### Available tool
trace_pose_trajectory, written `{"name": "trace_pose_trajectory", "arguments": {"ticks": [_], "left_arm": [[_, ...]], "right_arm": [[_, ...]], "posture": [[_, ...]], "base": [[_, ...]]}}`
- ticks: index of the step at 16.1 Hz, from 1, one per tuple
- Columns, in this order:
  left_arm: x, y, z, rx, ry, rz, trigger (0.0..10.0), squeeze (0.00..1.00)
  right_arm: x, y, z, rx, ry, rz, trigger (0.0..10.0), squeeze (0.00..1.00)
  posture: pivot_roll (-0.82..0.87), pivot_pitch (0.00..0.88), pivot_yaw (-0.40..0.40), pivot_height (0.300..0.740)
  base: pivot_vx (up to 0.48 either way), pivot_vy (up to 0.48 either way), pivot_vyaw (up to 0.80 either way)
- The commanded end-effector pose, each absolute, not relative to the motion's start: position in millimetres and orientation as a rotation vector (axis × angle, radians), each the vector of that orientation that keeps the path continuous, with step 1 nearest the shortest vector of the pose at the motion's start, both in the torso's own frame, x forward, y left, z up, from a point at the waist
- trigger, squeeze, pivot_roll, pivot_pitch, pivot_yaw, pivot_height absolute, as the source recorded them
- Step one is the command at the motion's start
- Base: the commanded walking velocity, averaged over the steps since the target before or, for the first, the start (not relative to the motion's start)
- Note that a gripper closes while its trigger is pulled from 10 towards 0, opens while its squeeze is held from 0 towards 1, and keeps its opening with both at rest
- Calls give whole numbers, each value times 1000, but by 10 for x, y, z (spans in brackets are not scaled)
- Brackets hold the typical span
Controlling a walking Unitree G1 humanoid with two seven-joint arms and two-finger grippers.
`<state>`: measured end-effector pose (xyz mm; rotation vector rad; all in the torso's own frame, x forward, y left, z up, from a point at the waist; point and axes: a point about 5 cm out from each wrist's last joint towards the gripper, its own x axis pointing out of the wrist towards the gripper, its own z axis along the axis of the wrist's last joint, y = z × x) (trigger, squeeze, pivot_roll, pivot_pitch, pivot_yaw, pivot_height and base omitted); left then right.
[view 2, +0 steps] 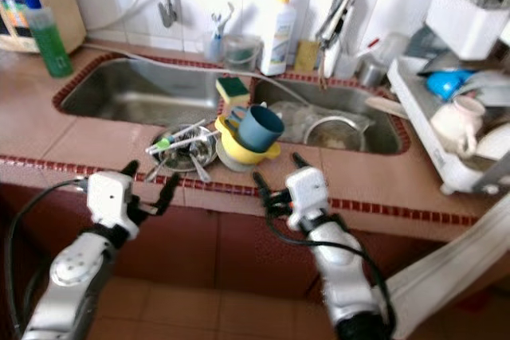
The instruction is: Kitchen organization
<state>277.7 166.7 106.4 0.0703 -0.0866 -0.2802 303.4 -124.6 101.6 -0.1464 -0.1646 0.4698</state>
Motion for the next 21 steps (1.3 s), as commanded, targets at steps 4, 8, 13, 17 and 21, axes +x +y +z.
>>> {"name": "trace_pose_trajectory", "arguments": {"ticks": [4, 8, 13, 17, 21], "left_arm": [[2774, 1612, 1112, 58, -107, -294, 10000, 0], [2729, 1483, 1200, 49, -112, -381, 10000, 0], [2588, 1119, 1304, 74, -130, -550, 10000, 0], [2585, 972, 1471, 86, -160, -597, 10000, 0], [2567, 929, 1433, 139, -134, -631, 10000, 0]], "right_arm": [[3035, -1337, 1056, -169, -179, 447, 10000, 0], [3020, -1378, 1045, -200, -162, 480, 10000, 0], [3100, -1571, 1243, -314, -159, 616, 10000, 0], [3221, -1620, 1502, -358, -178, 741, 10000, 0], [3396, -1649, 1745, -400, -206, 785, 10000, 0]], "posture": [[-48, 0, -33, 740], [-52, 0, -28, 740], [-72, 17, -21, 740], [-79, 21, -24, 740], [-75, 20, -28, 740]], "base": [[0, -310, 0], [0, 0, 0], [0, 0, 0], [0, 0, 0], [0, 0, 0]]}}
